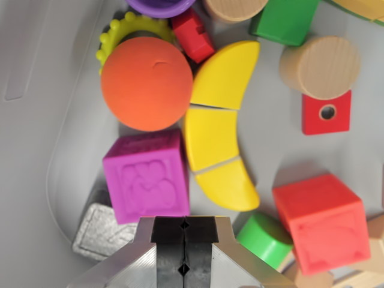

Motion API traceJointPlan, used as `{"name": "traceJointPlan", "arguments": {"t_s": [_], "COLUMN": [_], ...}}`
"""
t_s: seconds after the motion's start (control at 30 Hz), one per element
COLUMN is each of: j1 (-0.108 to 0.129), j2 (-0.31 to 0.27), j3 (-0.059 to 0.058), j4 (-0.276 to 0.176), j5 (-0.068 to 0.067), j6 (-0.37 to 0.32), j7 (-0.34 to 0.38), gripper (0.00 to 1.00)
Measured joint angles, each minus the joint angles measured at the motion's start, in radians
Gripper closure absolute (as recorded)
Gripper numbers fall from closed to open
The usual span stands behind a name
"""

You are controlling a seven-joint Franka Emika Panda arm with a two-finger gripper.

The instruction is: Pick an object from the bin

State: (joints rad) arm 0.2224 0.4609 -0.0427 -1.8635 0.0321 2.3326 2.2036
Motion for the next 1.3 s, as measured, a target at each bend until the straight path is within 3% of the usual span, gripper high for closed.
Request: {"name": "traceJointPlan", "arguments": {"t_s": [0.7,1.3], "j1": [0.000,0.000], "j2": [-0.120,-0.170], "j3": [-0.001,-0.001], "j4": [0.058,0.122], "j5": [-0.007,-0.010], "j6": [-0.181,-0.297], "j7": [0.007,0.010], "gripper": [1.00,1.00]}}
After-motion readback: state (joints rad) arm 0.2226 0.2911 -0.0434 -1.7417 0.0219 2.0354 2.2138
